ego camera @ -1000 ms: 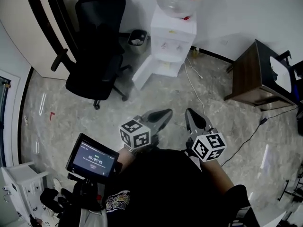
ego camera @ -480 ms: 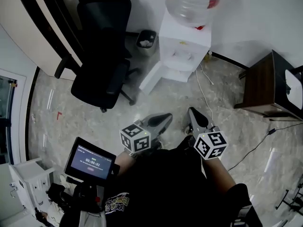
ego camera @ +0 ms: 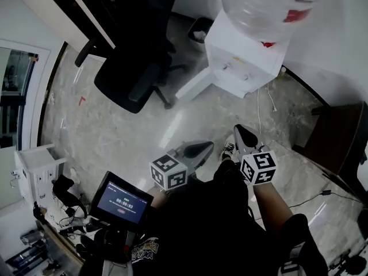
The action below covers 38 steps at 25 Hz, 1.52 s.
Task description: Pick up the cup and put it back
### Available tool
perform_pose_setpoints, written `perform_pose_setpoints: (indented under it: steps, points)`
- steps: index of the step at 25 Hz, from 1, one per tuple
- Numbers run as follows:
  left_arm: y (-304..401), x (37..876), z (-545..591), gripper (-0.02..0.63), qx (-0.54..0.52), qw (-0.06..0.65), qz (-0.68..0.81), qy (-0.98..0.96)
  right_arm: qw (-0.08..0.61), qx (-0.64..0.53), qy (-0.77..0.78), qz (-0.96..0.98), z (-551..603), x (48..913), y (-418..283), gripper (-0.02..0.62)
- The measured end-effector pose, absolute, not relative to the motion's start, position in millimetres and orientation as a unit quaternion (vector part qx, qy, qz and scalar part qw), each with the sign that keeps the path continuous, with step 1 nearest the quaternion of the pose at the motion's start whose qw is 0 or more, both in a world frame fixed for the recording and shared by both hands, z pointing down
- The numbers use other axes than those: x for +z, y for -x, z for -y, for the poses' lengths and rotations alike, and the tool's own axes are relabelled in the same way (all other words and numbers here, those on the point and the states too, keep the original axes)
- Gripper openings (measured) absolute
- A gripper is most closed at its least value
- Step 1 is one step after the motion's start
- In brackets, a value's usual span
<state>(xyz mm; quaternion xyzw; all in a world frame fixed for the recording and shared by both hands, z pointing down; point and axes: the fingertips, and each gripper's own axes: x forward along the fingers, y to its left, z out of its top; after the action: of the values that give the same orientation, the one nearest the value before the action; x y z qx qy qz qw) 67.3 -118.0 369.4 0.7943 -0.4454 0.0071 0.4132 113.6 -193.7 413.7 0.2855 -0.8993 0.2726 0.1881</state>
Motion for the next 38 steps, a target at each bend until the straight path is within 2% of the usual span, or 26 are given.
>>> perform_pose_setpoints:
  steps: [8,16,22,28,33,38]
  points:
    - [-79,436,111,0.003,0.024,0.443,0.451,-0.774,0.272,0.263,-0.272,0.885,229,508,-124,0.028]
    - [-25,491,135,0.004,0.011,0.395,0.391,-0.831,0.272,0.336,-0.362,0.826,241,615,-57,0.037]
    - [-9,590,110,0.005,0.049,0.381,0.335,-0.861,0.272,0.386,-0.432,0.768,262,737,-48,0.044]
    - [-24,699,122,0.005,0.078,0.297,0.302,-0.903,0.313,0.364,-0.461,0.747,296,886,-76,0.046]
    - [-36,788,152,0.004,0.046,0.253,0.297,-0.92,0.344,0.292,-0.461,0.764,357,987,-87,0.063]
    - [-12,849,190,0.004,-0.017,0.315,0.285,-0.905,0.368,0.292,-0.466,0.75,427,1054,-81,0.088]
